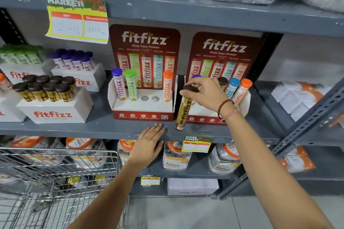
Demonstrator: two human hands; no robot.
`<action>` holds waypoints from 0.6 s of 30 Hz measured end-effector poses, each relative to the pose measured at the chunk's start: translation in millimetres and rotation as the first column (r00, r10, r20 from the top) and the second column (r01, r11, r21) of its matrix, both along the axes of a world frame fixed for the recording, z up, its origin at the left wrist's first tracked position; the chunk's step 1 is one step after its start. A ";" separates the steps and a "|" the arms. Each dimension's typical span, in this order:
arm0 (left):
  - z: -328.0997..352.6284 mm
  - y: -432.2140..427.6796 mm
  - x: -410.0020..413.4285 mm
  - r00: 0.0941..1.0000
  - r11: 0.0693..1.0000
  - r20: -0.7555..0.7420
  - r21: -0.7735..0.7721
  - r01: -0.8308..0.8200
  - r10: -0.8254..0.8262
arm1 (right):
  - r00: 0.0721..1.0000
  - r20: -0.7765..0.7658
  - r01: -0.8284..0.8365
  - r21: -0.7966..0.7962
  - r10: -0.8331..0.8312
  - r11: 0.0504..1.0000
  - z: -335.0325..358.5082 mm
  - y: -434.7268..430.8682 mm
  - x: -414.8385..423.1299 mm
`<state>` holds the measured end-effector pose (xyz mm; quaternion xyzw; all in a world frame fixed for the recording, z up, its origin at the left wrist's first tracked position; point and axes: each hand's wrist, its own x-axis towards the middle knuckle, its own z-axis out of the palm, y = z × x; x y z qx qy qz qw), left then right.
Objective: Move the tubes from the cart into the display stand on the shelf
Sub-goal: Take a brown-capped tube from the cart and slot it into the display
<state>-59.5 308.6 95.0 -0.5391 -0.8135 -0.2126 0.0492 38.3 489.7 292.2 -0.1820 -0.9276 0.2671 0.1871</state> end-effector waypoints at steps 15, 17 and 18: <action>7.2 -57.4 -44.8 0.963 0.961 -0.003 -0.062 -0.268 0.269 | 0.990 -0.134 0.065 0.087 -0.053 0.994 4.7 -24.5 -80.8; 4.7 -64.1 -49.5 0.958 0.955 0.005 -0.085 -0.284 0.286 | 0.989 -0.138 0.063 0.054 -0.055 0.997 5.9 -27.8 -97.7; 3.7 -66.7 -51.5 0.959 0.954 0.005 -0.097 -0.283 0.285 | 0.991 -0.128 0.050 0.030 -0.046 0.998 6.7 -28.6 -106.9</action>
